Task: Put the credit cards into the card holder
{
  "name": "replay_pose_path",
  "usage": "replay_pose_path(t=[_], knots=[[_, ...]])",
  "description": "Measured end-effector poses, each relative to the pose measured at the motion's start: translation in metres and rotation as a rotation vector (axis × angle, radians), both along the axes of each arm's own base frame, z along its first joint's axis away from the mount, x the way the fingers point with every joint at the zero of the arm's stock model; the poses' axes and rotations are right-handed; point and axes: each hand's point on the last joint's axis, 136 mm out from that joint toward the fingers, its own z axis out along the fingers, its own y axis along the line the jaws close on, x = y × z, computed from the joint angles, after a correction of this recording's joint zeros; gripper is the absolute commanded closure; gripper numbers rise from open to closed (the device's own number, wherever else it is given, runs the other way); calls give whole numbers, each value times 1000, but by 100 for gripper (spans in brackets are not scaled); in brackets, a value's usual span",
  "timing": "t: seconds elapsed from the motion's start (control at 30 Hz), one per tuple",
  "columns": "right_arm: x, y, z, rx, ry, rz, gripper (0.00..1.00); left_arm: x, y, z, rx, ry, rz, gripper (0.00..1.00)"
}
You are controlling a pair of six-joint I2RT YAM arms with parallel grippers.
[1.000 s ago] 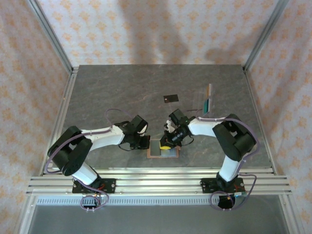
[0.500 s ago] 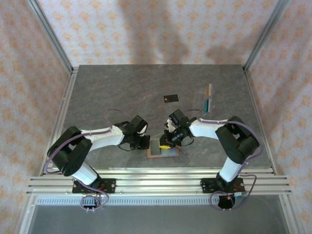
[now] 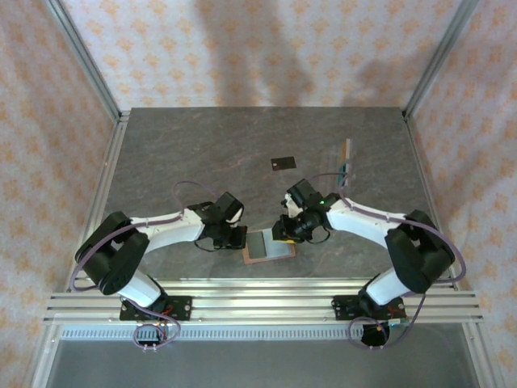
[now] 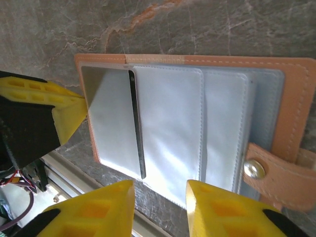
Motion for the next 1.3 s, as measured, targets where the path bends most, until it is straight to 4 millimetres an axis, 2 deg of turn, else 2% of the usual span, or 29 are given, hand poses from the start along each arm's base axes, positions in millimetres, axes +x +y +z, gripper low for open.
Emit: replay_pose_path(t=[0.17, 0.43, 0.6, 0.77, 0.9, 1.07, 1.3], knots=[[-4, -6, 1, -10, -7, -2, 60, -2, 2, 2, 7, 6, -4, 100], [-6, -3, -5, -9, 7, -1, 62, 1, -1, 10, 0, -7, -13, 100], [-7, -4, -17, -32, 36, -1, 62, 5, -7, 33, -45, -46, -16, 100], [-7, -3, -23, -40, 50, -4, 64, 8, -27, 51, -102, -86, -38, 100], [-6, 0, -24, -24, 56, -4, 67, 5, -38, 39, -101, -62, -57, 100], [-6, 3, -22, -8, 58, 0, 67, 2, -35, 14, -63, -15, -49, 100], [-7, 8, -24, 18, 74, 4, 66, -1, -33, 4, -48, 0, -48, 100]])
